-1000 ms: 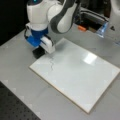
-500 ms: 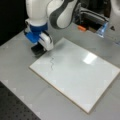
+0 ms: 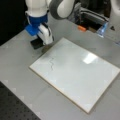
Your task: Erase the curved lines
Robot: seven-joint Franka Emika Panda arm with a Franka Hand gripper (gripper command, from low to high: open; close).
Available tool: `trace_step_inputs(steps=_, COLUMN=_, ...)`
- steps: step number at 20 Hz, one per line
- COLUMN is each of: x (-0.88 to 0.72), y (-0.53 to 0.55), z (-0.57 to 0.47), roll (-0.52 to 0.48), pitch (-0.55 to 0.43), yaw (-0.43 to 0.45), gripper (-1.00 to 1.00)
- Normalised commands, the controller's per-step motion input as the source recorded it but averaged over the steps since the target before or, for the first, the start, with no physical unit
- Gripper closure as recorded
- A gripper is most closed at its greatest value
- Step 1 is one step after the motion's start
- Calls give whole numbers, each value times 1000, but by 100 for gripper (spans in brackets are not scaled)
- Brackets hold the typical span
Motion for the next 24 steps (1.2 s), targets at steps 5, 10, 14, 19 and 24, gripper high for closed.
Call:
trace_step_inputs(steps=5, x=3, y=222, z=-60, roll=95, pitch=-52, yaw=-356, gripper=100)
trace_step_inputs(steps=10, x=-15, y=209, z=-155, roll=-21, pitch=-147, yaw=-333, gripper=100)
trace_step_inputs(steps=14, x=-44, y=211, z=-202, roll=-17, pitch=-109, yaw=-327, gripper=100)
trace_step_inputs(steps=19, x=-104, y=208, z=-200, roll=7, pitch=-64, yaw=-269, gripper=100)
trace_step_inputs(steps=24, x=-126, y=170, z=-197, roll=88, pitch=-136, yaw=-188, gripper=100)
